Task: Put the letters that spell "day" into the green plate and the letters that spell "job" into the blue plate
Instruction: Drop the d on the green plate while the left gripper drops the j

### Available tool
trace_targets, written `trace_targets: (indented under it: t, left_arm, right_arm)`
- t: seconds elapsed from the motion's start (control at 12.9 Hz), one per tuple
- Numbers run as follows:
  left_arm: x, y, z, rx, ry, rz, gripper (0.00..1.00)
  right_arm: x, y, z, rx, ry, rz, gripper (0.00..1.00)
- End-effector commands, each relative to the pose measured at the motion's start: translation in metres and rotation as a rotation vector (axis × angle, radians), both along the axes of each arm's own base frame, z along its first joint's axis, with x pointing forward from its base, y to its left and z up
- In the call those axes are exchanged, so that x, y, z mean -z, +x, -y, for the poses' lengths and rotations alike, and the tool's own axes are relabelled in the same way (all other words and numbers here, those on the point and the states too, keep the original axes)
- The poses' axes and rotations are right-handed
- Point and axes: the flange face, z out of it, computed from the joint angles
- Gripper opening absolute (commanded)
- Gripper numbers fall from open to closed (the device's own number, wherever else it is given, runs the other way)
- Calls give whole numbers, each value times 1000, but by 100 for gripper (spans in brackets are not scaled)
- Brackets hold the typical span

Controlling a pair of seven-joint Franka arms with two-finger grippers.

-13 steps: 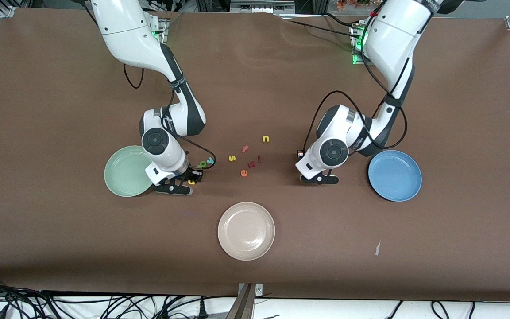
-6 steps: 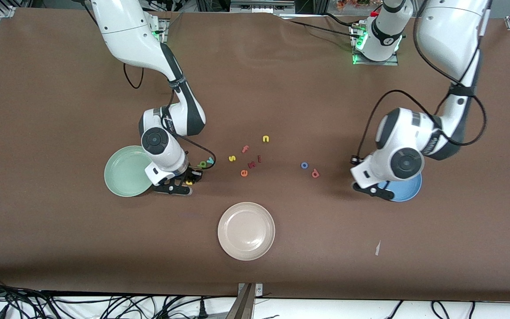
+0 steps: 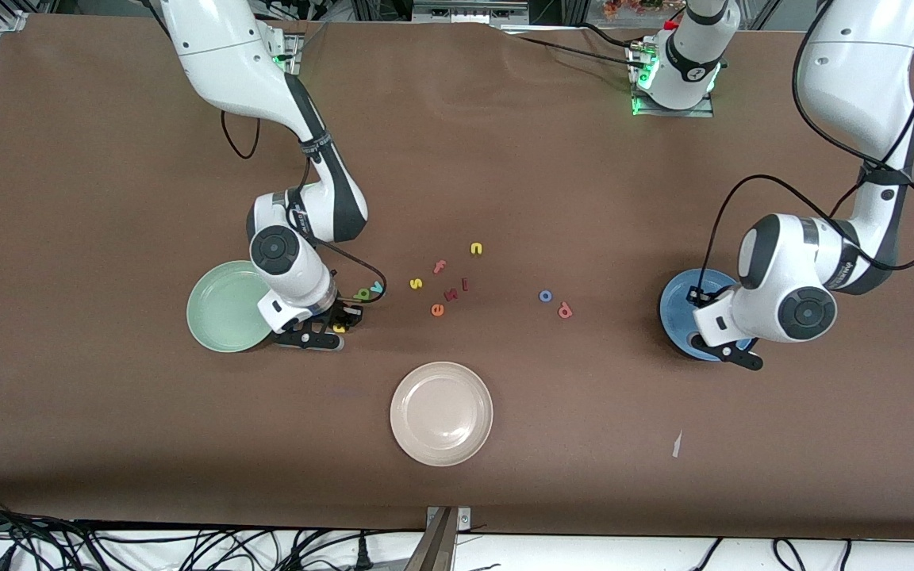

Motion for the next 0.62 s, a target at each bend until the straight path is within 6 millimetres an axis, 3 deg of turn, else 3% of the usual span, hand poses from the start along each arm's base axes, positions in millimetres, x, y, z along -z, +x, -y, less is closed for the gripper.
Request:
trace_targets:
  t: [0.0, 0.08, 0.16, 0.23, 0.31, 0.39, 0.47, 0.54]
  left_arm:
    - [6, -1, -3, 23, -11, 2, 32]
    - [6, -1, -3, 25, -11, 2, 34]
    - [7, -1, -2, 26, -11, -1, 51]
    - [6, -1, 0, 17, -8, 1, 94]
    - [6, -2, 1, 17, -7, -2, 100]
    - [5, -2, 3, 19, -8, -3, 100]
    - [2, -2, 11, 28, -12, 0, 100]
    - [-2, -2, 22, 35, -19, 7, 100]
  right_arm:
    - [-42, 2, 39, -36, 32, -26, 19]
    - [-54, 2, 60, -66, 40, -24, 19]
    - [-64, 1, 86, -99, 45, -26, 20]
    - [-75, -3, 110, -146, 50, -32, 20]
    - [-85, -6, 141, -175, 54, -39, 21]
    - [-89, -12, 171, -199, 63, -58, 22]
    - [-92, -18, 190, -216, 73, -76, 40]
    - [-92, -26, 198, -214, 84, -106, 67]
